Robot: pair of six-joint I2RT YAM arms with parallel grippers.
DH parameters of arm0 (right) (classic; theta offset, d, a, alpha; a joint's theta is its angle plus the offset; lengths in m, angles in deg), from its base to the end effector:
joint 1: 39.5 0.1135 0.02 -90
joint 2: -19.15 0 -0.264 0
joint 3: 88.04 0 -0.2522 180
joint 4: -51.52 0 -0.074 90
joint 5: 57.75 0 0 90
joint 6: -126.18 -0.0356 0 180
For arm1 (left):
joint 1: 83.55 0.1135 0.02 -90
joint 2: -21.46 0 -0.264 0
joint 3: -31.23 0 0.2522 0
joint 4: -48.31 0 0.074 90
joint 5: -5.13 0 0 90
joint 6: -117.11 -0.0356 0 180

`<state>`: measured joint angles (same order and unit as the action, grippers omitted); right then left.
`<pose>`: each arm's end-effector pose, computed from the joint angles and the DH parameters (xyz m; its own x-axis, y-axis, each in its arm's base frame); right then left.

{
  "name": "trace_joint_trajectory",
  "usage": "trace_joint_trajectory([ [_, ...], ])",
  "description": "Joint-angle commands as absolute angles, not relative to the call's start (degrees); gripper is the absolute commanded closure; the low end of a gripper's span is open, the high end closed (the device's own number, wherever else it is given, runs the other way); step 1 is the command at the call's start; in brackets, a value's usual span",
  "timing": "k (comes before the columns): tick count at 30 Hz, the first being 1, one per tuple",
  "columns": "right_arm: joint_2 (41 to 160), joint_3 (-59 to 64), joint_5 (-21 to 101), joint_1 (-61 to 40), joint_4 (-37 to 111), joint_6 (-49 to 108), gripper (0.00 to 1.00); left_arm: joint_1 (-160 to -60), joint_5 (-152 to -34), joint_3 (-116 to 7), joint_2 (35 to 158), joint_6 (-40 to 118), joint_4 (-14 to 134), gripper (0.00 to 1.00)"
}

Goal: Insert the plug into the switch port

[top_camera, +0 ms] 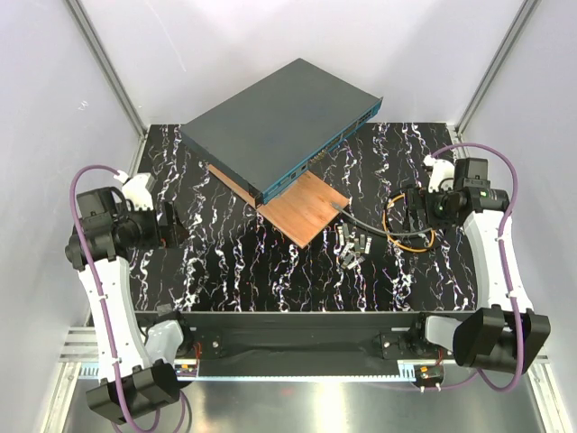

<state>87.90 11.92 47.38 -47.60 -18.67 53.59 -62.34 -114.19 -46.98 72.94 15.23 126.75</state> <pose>0.2266 -0.0229 0.3161 -0.8096 -0.1765 -0.5597 -0.2512 0.9661 0.0587 0.1423 0.0365 0.3510 -0.7227 -0.0879 -0.6855 0.1188 0.9613 -0.2486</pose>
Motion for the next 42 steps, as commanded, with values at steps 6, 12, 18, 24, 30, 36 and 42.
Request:
trace_joint_trajectory([
  [6, 93.66, 7.72, 50.09, -44.00, -15.51, 57.01, 0.00, -62.11, -124.40, -53.45, 70.95, 15.95, 122.98, 0.01],
  [12, 98.76, 8.41, 45.87, -33.72, -9.20, 58.15, 0.01, -62.11, -134.95, -55.04, 66.81, 22.53, 112.62, 0.01],
  [18, 109.82, 5.96, 44.20, -29.31, -4.27, 59.03, 0.23, -62.20, -142.78, -56.80, 66.63, 21.76, 107.86, 0.01],
  [24, 117.66, 4.99, 43.67, -26.50, -0.31, 58.68, 0.35, -62.20, -142.26, -58.02, 65.75, 21.58, 104.43, 0.01],
  [30, 124.61, 2.10, 43.14, -25.79, 1.19, 58.59, 0.42, -62.20, -142.61, -59.70, 68.65, 18.24, 109.00, 0.01],
  [36, 129.00, 1.48, 42.88, -25.09, 2.95, 58.85, 0.47, -62.11, -141.03, -63.65, 69.71, 13.85, 114.26, 0.01],
  [42, 131.82, 0.33, 42.35, -25.09, 3.04, 59.82, 0.62, -62.20, -141.90, -64.01, 69.71, 11.82, 116.21, 0.01],
])
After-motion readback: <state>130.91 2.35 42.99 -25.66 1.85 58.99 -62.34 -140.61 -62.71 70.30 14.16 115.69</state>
